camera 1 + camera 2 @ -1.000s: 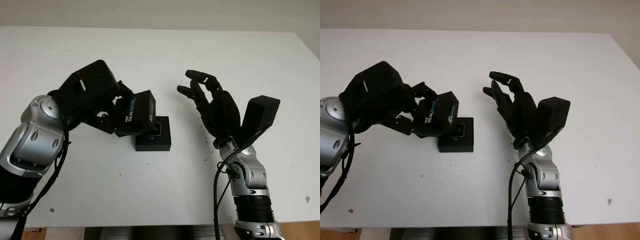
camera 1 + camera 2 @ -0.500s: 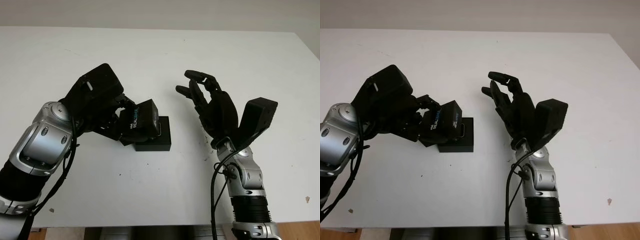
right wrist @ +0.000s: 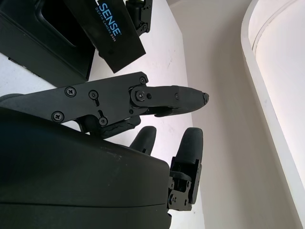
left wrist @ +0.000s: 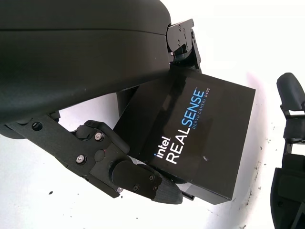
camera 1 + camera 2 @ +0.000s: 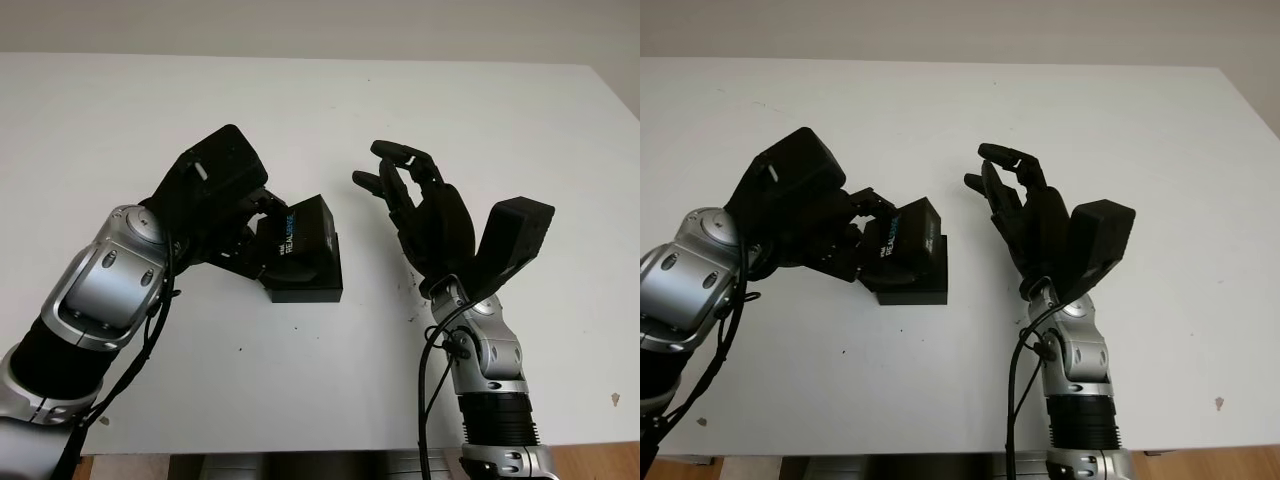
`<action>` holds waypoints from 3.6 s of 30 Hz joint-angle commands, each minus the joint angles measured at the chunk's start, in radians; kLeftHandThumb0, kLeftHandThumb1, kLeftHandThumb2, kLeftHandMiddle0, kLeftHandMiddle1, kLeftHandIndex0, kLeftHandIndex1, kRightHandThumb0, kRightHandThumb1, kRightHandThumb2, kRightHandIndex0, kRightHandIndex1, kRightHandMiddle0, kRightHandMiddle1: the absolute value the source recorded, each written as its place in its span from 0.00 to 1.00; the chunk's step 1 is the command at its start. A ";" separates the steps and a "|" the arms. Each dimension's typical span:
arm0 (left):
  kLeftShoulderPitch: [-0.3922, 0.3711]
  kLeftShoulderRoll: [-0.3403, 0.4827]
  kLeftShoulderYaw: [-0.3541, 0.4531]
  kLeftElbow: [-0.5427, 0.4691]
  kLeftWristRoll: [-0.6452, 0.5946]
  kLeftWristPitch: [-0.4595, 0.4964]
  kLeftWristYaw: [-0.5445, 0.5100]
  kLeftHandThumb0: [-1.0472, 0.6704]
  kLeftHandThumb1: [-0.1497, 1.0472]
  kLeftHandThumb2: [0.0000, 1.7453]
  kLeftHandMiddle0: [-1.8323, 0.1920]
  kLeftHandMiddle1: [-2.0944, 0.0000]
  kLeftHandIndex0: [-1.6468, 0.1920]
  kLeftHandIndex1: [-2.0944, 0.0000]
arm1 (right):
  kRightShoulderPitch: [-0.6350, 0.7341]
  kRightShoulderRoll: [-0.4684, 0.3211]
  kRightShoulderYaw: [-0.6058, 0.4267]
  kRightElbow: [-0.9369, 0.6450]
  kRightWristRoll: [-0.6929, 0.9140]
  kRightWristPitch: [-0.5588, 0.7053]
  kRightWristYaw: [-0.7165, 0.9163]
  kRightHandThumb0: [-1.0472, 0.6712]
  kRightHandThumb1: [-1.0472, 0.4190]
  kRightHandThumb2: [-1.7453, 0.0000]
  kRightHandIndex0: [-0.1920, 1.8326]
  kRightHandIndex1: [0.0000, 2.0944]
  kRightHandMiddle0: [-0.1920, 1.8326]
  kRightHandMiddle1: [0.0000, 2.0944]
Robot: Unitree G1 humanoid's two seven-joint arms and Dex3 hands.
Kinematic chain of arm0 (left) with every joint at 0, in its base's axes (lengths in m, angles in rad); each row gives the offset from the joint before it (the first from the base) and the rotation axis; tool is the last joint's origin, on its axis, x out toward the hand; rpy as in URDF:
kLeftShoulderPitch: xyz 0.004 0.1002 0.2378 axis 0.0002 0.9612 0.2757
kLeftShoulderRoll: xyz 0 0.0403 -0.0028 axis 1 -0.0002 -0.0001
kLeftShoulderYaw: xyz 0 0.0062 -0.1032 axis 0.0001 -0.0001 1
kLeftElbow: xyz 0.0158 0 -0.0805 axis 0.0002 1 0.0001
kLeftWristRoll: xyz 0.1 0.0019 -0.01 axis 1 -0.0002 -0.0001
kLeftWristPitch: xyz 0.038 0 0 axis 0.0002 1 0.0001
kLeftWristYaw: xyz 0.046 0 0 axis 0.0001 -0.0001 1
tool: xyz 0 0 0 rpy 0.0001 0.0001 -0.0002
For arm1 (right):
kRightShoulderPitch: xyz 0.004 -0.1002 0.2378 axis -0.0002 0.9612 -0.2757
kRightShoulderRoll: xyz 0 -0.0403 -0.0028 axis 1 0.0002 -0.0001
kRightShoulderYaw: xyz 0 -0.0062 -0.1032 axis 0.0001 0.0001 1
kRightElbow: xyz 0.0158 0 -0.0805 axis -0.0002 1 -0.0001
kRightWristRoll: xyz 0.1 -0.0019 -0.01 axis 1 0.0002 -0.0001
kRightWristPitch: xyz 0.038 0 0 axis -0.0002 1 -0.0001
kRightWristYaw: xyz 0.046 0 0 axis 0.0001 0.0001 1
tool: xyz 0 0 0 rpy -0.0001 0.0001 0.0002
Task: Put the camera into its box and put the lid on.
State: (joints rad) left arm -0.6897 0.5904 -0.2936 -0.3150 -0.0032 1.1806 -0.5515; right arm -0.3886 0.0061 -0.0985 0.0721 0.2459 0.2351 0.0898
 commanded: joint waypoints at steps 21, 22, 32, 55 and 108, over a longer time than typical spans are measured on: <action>-0.020 0.039 -0.111 0.026 0.026 -0.060 -0.029 0.42 1.00 0.23 0.92 0.07 0.97 0.13 | 0.003 0.015 0.000 0.008 -0.003 -0.013 -0.013 0.32 0.00 0.83 0.13 0.54 0.07 0.66; -0.025 0.048 -0.121 0.021 0.025 -0.057 -0.042 0.39 1.00 0.25 0.95 0.19 0.99 0.19 | 0.003 0.015 0.000 0.009 -0.002 -0.013 -0.012 0.32 0.00 0.83 0.12 0.54 0.07 0.65; -0.090 0.104 -0.187 -0.014 -0.040 0.033 -0.164 0.29 1.00 0.27 1.00 1.00 1.00 1.00 | 0.002 0.019 -0.001 0.013 -0.004 -0.019 -0.014 0.32 0.00 0.83 0.13 0.54 0.07 0.66; -0.082 0.126 -0.167 -0.086 -0.125 0.011 -0.186 0.28 1.00 0.26 1.00 1.00 1.00 1.00 | 0.001 0.022 0.005 0.026 -0.017 -0.014 -0.028 0.31 0.00 0.85 0.14 0.54 0.09 0.65; -0.183 0.232 0.046 -0.308 -0.453 0.043 -0.201 0.31 1.00 0.31 1.00 1.00 1.00 1.00 | -0.005 0.033 -0.008 0.069 -0.016 -0.030 -0.020 0.37 0.00 0.89 0.14 0.55 0.08 0.65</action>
State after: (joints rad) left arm -0.8228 0.8236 -0.2395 -0.5907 -0.4566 1.2841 -0.7271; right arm -0.3911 0.0418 -0.1061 0.1420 0.2273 0.2137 0.0671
